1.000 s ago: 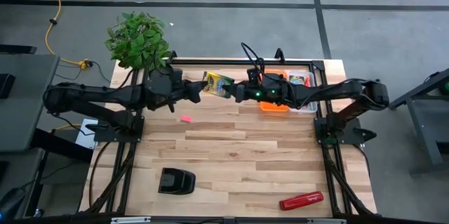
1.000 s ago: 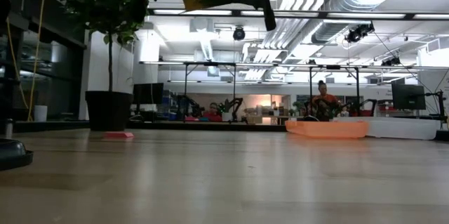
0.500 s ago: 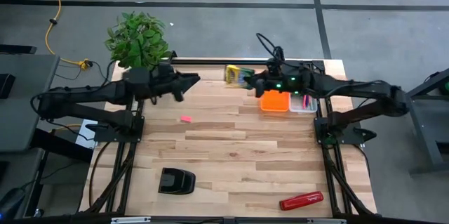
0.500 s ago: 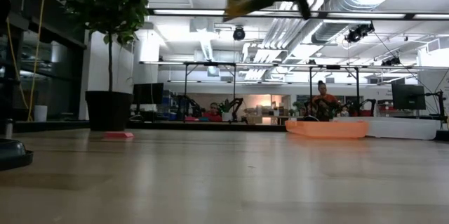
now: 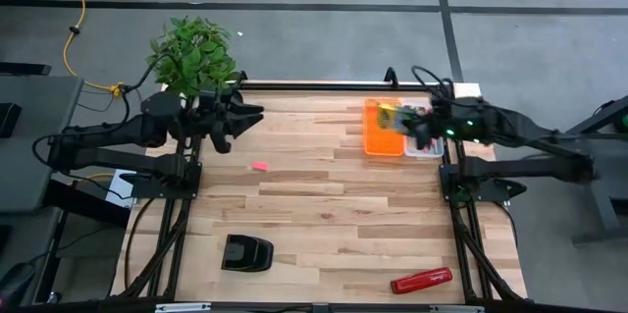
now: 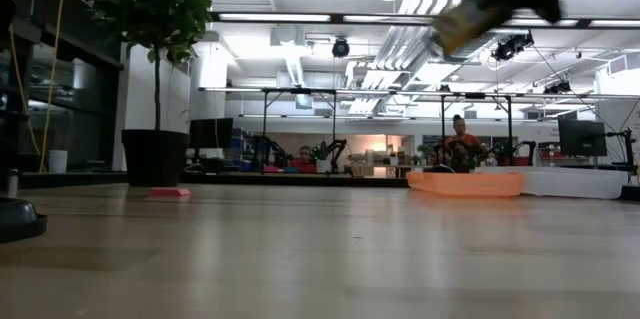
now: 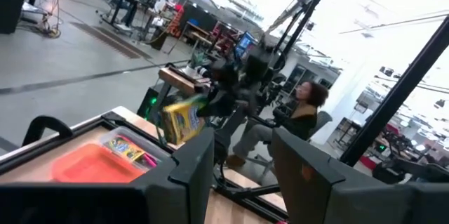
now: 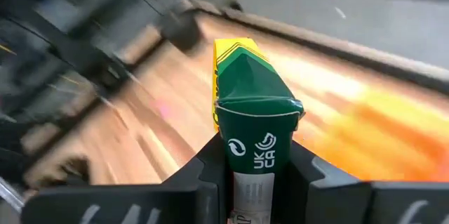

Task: Pack school essentials
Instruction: Put the yellow crayon box into the orange supply box

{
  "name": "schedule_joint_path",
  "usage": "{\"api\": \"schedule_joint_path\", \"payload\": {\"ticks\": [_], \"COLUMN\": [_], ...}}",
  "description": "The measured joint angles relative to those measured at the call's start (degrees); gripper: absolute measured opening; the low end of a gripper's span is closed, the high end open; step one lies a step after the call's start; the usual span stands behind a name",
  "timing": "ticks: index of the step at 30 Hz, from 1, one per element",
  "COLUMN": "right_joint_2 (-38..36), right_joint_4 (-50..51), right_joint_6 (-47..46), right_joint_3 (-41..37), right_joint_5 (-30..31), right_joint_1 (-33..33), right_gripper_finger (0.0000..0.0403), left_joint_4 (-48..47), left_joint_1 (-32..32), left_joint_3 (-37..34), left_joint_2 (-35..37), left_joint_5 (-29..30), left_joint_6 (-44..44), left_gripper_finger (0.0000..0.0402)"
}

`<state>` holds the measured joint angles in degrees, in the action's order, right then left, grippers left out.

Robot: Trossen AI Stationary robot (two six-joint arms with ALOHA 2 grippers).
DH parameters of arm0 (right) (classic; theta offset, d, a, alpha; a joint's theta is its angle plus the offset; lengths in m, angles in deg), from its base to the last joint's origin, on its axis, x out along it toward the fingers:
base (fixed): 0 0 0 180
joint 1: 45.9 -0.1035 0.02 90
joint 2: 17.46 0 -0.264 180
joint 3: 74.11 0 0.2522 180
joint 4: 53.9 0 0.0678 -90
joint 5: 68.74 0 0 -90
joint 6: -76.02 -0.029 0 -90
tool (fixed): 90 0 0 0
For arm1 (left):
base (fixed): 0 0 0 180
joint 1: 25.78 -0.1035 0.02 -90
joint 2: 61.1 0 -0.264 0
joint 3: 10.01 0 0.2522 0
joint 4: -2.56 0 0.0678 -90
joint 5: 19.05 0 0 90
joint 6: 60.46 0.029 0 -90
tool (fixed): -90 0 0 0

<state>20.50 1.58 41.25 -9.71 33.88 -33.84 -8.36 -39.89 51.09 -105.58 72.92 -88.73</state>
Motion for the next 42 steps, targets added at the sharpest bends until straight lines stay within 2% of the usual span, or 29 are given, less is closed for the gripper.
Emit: {"api": "schedule_joint_path", "payload": {"ticks": [6,9,12,17,23,28,33,37,42], "right_joint_2": [-7.1,-6.4,-4.0,0.4,5.3,8.0,10.3,10.4,10.5], "right_joint_4": [23.5,32.4,35.8,31.7,19.1,16.8,16.4,14.5,14.1], "right_joint_6": [-9.9,-13.4,-16.0,-16.0,-13.4,-10.2,-6.8,-5.7,-5.3], "right_joint_3": [0.0,0.0,-0.9,-6.4,-13.7,-13.9,-13.8,-13.8,-14.0], "right_joint_5": [7.1,7.0,7.3,6.1,2.6,2.5,-4.5,-6.2,-11.2], "right_joint_1": [2.8,4.8,6.7,10.7,16.3,19.7,22.1,23.9,28.2], "right_gripper_finger": [0.0062,0.0062,0.0062,0.0062,0.0062,0.0062,0.0062,0.0062,0.0062], "left_joint_4": [0.0,0.0,0.0,0.0,0.0,0.0,0.0,0.0,0.0], "left_joint_1": [0.0,0.0,0.0,0.0,0.0,0.0,0.0,0.0,0.0], "left_joint_3": [0.0,0.0,0.0,0.0,0.0,0.0,0.0,0.0,0.0], "left_joint_2": [0.1,0.0,0.0,0.0,0.0,0.0,0.0,0.0,0.0], "left_joint_5": [0.3,1.1,1.4,1.5,1.5,1.5,1.5,1.5,1.5], "left_joint_6": [0.0,-0.5,-0.5,-0.6,-0.6,-1.5,-1.5,-1.5,-1.5], "left_gripper_finger": [0.0132,0.0132,0.0132,0.0132,0.0132,0.0132,0.0132,0.0132,0.0132]}}
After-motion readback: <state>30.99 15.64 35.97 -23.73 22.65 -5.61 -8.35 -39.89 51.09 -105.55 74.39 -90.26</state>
